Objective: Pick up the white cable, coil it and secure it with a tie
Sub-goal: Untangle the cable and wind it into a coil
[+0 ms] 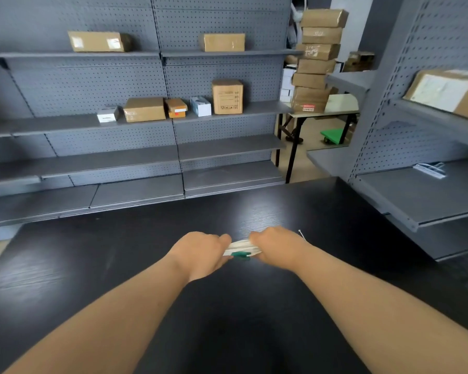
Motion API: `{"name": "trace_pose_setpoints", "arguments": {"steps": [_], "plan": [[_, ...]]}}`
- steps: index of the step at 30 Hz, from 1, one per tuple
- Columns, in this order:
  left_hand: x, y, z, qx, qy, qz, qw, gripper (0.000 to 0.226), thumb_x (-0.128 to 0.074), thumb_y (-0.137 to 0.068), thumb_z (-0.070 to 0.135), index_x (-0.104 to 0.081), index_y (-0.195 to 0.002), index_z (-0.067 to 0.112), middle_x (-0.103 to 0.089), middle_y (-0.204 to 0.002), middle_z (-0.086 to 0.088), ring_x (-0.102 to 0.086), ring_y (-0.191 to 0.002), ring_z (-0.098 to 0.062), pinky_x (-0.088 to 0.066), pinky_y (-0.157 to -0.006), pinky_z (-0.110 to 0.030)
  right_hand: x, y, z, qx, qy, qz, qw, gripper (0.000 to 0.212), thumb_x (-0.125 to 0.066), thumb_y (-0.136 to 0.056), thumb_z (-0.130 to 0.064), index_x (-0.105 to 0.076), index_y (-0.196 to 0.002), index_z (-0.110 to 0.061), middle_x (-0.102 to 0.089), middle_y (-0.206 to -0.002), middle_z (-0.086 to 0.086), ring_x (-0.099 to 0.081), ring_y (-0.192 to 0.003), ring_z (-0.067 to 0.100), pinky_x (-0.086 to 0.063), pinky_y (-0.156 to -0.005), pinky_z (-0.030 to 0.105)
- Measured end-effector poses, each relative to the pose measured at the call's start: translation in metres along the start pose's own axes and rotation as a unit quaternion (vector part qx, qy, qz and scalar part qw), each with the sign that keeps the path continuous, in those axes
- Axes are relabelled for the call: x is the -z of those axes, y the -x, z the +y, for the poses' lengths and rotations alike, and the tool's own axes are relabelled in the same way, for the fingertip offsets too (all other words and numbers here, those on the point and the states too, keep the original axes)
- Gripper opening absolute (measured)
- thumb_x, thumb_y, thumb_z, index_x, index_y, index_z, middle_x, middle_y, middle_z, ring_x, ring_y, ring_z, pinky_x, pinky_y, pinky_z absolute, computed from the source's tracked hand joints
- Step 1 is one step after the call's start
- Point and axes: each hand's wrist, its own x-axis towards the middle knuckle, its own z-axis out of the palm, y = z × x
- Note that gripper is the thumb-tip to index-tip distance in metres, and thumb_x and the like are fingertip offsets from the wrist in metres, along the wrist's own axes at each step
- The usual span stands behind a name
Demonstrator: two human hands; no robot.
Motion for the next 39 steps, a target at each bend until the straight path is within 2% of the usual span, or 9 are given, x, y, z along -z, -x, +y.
{"name": "trace_pose_setpoints", "arguments": {"steps": [4, 8, 11, 16, 26, 31, 35, 37, 39], "plan": [[0.0, -0.019, 0.001, 0.005, -0.007, -0.003, 1.0, 0.031, -0.033, -0.096, 0.041, -0.044, -0.107, 0.014, -0.064, -0.097, -0.007, -0.06, -0.08, -0.035, -0.034, -0.061, -0.036, 0.0, -0.003, 0.011, -0.012, 0.04, 0.042, 0.998, 0.022, -0.049, -0.09, -0.034, -0.048, -0.101, -0.015, -0.064, -0.094, 0.006, -0.061, -0.081, 0.03, -0.037, -0.058, 0.034], [0.002, -0.03, -0.006, 0.005, 0.004, 0.003, 1.0, 0.029, -0.033, -0.096, 0.039, -0.045, -0.104, 0.014, -0.064, -0.093, -0.007, -0.06, -0.077, -0.035, -0.04, -0.062, -0.038, -0.001, -0.007, 0.02, -0.03, 0.021, 0.061, 0.997, 0.022, -0.055, -0.082, -0.023, -0.046, -0.102, -0.018, -0.06, -0.096, 0.003, -0.06, -0.083, 0.028, -0.037, -0.058, 0.035], [0.001, -0.037, -0.009, 0.002, -0.005, 0.002, 1.0, 0.03, -0.032, -0.096, 0.041, -0.044, -0.103, 0.014, -0.064, -0.091, -0.007, -0.06, -0.076, -0.035, -0.041, -0.063, -0.038, -0.004, -0.011, 0.03, -0.035, -0.004, 0.041, 0.999, 0.024, -0.055, -0.082, -0.021, -0.043, -0.101, -0.016, -0.06, -0.095, 0.006, -0.06, -0.082, 0.03, -0.038, -0.059, 0.035], [-0.002, -0.048, -0.006, -0.015, -0.014, -0.017, 1.0, 0.029, -0.033, -0.096, 0.04, -0.045, -0.104, 0.014, -0.064, -0.092, -0.007, -0.059, -0.075, -0.034, -0.04, -0.062, -0.037, -0.008, -0.018, 0.049, 0.006, -0.036, -0.028, 0.999, 0.025, -0.051, -0.09, -0.034, -0.047, -0.103, -0.013, -0.063, -0.095, 0.011, -0.056, -0.078, 0.026, -0.035, -0.058, 0.033], [-0.019, -0.072, 0.011, 0.027, 0.024, -0.04, 0.999, 0.032, -0.032, -0.097, 0.041, -0.044, -0.11, 0.014, -0.063, -0.095, -0.007, -0.059, -0.079, -0.034, -0.04, -0.063, -0.038, -0.014, -0.028, 0.079, 0.023, -0.032, -0.039, 0.998, 0.02, -0.052, -0.09, -0.032, -0.048, -0.101, -0.016, -0.064, -0.094, 0.009, -0.056, -0.076, 0.025, -0.037, -0.058, 0.032], [-0.026, -0.089, 0.024, 0.049, 0.049, -0.043, 0.997, 0.028, -0.034, -0.096, 0.039, -0.044, -0.106, 0.015, -0.063, -0.092, -0.006, -0.059, -0.076, -0.033, -0.039, -0.062, -0.037, -0.021, -0.026, 0.096, 0.009, 0.01, -0.014, 1.0, 0.034, -0.061, -0.081, -0.044, -0.045, -0.1, -0.021, -0.063, -0.093, 0.0, -0.06, -0.08, 0.022, -0.034, -0.056, 0.031], [-0.033, -0.107, 0.037, 0.044, 0.058, -0.044, 0.996, 0.025, -0.034, -0.096, 0.037, -0.044, -0.103, 0.015, -0.063, -0.089, -0.006, -0.058, -0.072, -0.032, -0.038, -0.059, -0.037, -0.027, -0.017, 0.116, -0.011, -0.006, -0.009, 1.0, 0.047, -0.065, -0.072, -0.054, -0.044, -0.101, -0.024, -0.062, -0.098, -0.003, -0.059, -0.088, 0.021, -0.038, -0.061, 0.032], [-0.038, -0.116, 0.044, 0.044, 0.062, -0.054, 0.996, 0.024, -0.034, -0.096, 0.037, -0.043, -0.1, 0.016, -0.063, -0.088, -0.006, -0.058, -0.072, -0.032, -0.038, -0.059, -0.036, -0.03, -0.011, 0.129, -0.024, -0.034, -0.021, 0.999, 0.06, -0.068, -0.067, -0.059, -0.045, -0.111, -0.026, -0.06, -0.109, -0.004, -0.056, -0.099, 0.02, -0.045, -0.071, 0.035], [-0.044, -0.123, 0.047, 0.057, 0.063, -0.064, 0.994, 0.024, -0.034, -0.096, 0.038, -0.044, -0.101, 0.016, -0.062, -0.087, -0.005, -0.058, -0.072, -0.031, -0.038, -0.059, -0.035, -0.031, -0.002, 0.145, -0.041, -0.075, -0.038, 0.996, 0.078, -0.07, -0.062, -0.062, -0.04, -0.125, -0.028, -0.054, -0.125, -0.005, -0.05, -0.114, 0.02, -0.047, -0.088, 0.039]]}}
